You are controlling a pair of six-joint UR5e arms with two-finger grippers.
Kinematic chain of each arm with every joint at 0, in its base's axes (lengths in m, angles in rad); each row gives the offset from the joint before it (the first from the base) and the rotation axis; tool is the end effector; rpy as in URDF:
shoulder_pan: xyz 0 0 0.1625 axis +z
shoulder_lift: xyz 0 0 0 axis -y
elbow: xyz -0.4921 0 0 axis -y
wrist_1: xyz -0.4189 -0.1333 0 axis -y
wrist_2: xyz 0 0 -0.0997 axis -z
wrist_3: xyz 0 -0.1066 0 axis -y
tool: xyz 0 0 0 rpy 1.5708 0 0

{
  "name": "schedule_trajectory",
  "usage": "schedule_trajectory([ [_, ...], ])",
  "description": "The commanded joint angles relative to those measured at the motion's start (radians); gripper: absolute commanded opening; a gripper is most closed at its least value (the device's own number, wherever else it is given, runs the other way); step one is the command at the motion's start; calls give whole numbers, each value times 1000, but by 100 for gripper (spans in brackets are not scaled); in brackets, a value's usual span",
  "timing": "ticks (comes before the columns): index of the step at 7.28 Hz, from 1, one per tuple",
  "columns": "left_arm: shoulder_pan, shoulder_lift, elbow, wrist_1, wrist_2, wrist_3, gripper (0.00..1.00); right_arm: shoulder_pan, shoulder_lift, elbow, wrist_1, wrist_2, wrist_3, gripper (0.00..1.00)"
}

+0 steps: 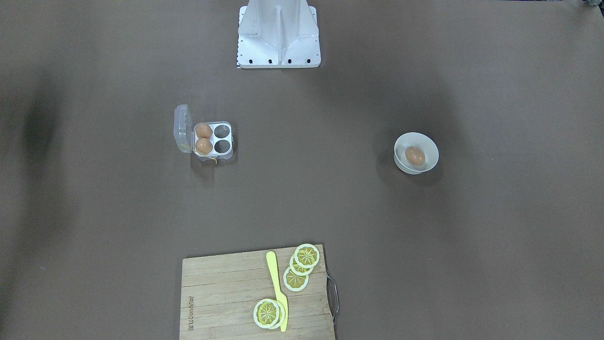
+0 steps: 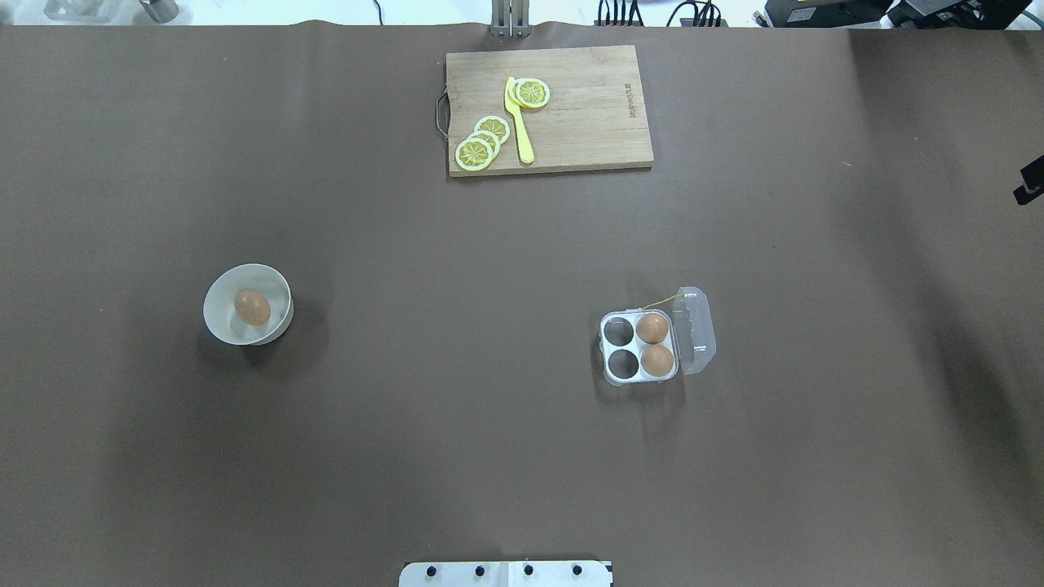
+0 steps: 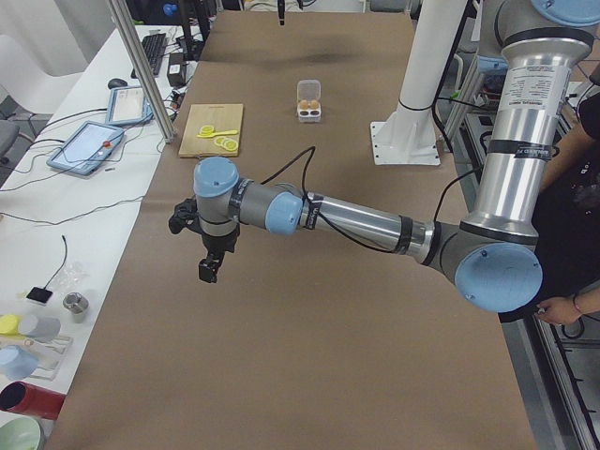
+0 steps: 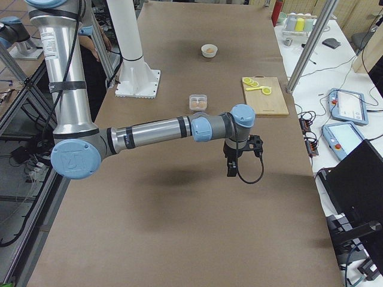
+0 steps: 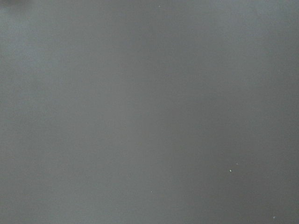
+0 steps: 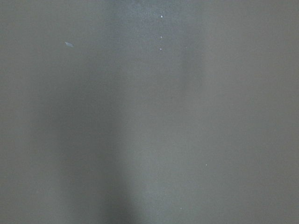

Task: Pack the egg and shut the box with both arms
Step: 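Move the left arm toward the white bowl holding the brown egg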

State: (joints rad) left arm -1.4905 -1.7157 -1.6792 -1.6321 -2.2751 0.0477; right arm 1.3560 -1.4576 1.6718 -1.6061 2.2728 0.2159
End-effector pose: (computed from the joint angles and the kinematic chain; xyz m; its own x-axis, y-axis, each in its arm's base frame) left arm -0.0162 -0.5998 0.5909 0.7391 0.3057 -0.6003 -0.1116 0.9343 0.3385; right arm -0.0601 -0.5780 0.6248 0.7497 -0.0627 0.6588 0.0503 0.9980 0.0377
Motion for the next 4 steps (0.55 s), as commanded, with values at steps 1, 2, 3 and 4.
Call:
schedule_trajectory([
  [1,75,-24,-19,0,3,0,99,0,0,5,0,1,-1,100],
  [2,166,-68,-23,1,9,-14,99,0,2,5,0,1,0,100],
  [3,221,-82,-54,-5,9,-122,99,0,5,3,0,1,0,100],
  [4,278,-82,-107,0,11,-168,99,0,9,0,0,1,2,100],
])
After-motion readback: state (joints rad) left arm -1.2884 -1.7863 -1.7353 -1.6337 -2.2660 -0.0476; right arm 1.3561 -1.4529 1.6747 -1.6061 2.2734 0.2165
